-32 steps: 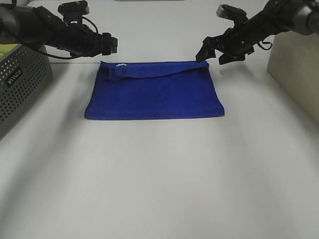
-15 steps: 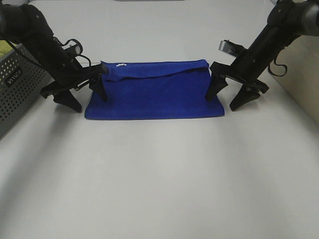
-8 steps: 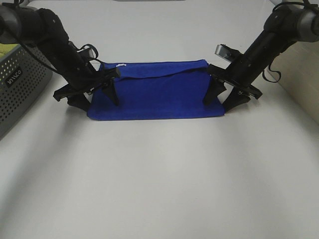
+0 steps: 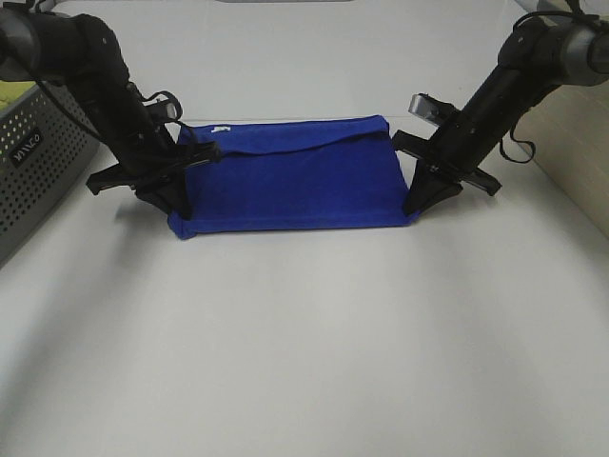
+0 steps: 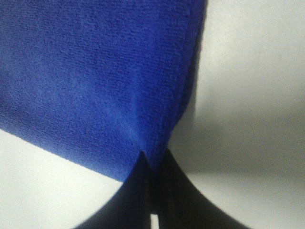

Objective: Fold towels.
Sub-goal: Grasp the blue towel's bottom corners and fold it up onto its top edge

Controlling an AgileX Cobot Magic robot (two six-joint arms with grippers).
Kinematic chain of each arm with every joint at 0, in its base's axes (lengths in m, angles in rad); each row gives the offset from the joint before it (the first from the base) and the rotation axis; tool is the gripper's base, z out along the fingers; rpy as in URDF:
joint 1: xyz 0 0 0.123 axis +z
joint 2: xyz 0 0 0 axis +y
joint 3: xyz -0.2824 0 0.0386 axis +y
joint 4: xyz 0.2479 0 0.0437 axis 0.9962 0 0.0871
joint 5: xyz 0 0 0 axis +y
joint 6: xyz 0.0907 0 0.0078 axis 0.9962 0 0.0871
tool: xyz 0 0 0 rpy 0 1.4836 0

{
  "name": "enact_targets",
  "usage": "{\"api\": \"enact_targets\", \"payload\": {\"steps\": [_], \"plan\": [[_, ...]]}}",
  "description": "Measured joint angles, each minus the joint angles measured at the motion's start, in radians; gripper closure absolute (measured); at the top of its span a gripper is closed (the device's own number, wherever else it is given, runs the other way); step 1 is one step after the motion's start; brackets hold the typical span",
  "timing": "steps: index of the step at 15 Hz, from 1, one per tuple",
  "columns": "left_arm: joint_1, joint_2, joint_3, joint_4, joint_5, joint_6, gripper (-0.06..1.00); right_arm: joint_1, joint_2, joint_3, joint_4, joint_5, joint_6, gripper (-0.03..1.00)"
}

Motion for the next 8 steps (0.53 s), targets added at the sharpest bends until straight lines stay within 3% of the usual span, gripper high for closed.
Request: {"api": "enact_targets", "payload": {"steps": [4,8], "plan": [[-0.005,-0.038,0.000,0.021,0.106,0.000,0.93,0.000,-0.090,0.120,-0.018,-0.007,0.005,0.95],[-0.076,-0.059,0.018,0.111,0.152,-0.005,0.93,0.002,-0.267,0.470,-0.037,-0.069,-0.004,0.95]]}}
